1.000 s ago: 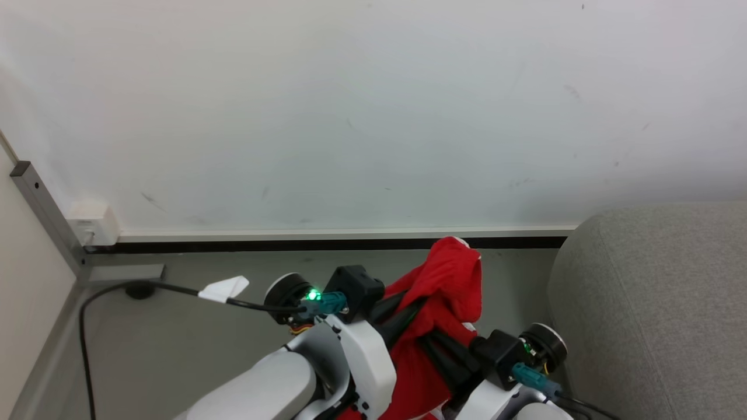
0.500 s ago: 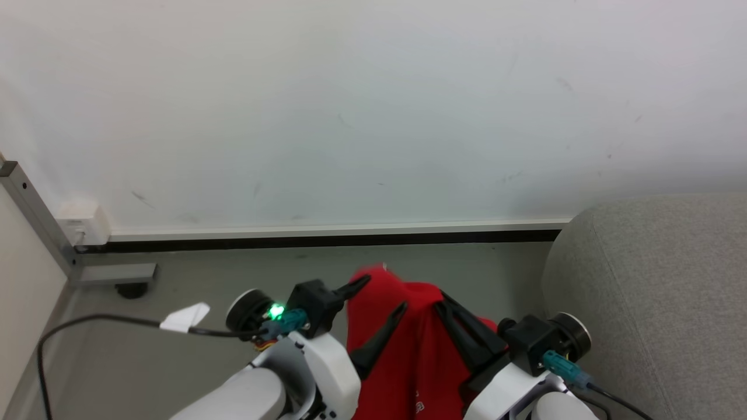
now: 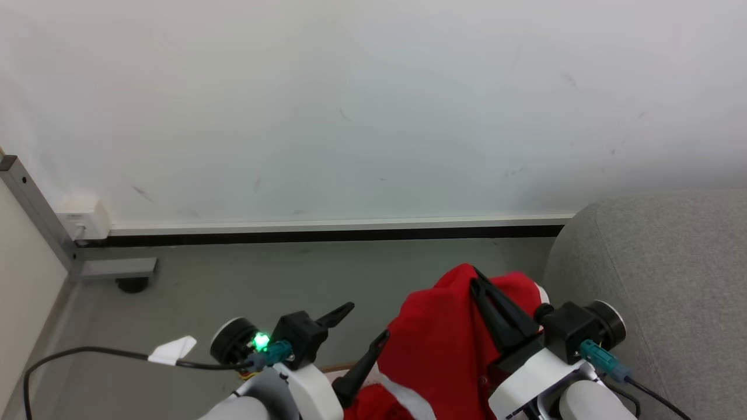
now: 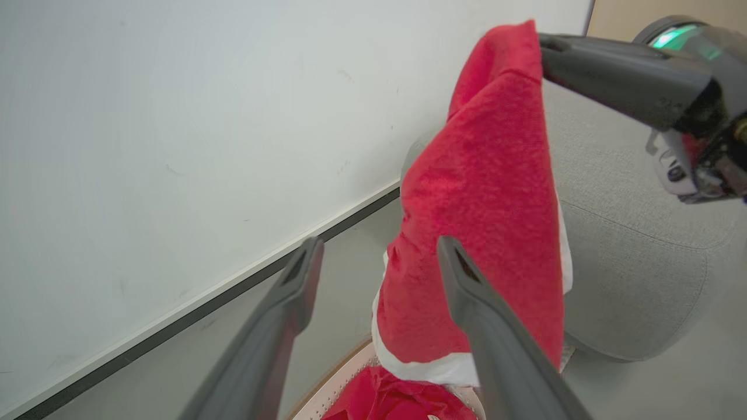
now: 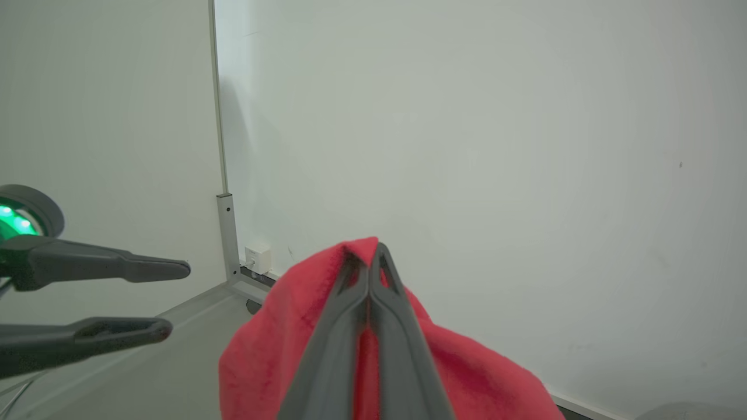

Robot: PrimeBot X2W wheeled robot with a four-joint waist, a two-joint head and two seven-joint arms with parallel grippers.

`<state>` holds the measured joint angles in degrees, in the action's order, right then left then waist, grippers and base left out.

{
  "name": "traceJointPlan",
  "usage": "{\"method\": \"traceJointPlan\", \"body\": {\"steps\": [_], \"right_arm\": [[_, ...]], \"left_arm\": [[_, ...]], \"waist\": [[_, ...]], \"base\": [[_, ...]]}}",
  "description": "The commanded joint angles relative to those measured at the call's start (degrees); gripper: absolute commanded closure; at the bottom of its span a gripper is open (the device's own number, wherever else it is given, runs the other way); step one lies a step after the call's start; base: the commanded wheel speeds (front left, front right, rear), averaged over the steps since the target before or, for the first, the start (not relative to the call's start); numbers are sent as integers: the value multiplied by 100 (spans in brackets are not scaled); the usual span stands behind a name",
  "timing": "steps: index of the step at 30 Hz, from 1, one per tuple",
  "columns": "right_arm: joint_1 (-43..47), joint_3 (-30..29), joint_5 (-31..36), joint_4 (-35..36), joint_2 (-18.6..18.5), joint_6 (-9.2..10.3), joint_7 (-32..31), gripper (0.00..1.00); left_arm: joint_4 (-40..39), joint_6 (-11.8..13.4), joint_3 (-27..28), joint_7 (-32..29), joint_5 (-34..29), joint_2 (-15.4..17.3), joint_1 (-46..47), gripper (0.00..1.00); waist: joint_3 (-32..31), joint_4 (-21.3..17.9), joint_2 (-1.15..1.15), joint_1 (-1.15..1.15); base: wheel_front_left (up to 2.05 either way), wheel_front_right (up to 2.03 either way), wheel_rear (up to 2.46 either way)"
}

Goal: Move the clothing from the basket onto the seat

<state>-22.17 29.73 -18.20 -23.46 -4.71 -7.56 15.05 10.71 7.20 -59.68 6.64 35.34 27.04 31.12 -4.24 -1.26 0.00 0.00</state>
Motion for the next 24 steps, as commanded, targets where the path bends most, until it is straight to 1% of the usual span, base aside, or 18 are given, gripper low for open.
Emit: {"method": "traceJointPlan", "body": {"steps": [1,6,11,18,24], "right_arm": [[44,-19,-7,37,-30,14,20,100],[57,-174,16,112,-68,14,19,100],[54,-360,20,272,-141,14,19,100],[138,-588,9,581,-366,14,11,100],[288,-795,-21,849,-551,14,11,100]], "left_arm": [[7,24,2,24,-62,-10,-72,0],[17,12,-19,58,-27,-64,-62,0],[13,9,-35,97,39,-111,-112,0],[-16,0,-80,247,80,-276,-165,0],[17,-10,-143,370,69,-494,-162,0]], "waist": [[2,-4,0,0],[21,-96,0,0],[47,-349,0,0],[122,-906,0,0],[220,-1508,0,0]], "base": [[0,0,0],[0,0,0],[0,0,0],[0,0,0],[0,0,0]]}}
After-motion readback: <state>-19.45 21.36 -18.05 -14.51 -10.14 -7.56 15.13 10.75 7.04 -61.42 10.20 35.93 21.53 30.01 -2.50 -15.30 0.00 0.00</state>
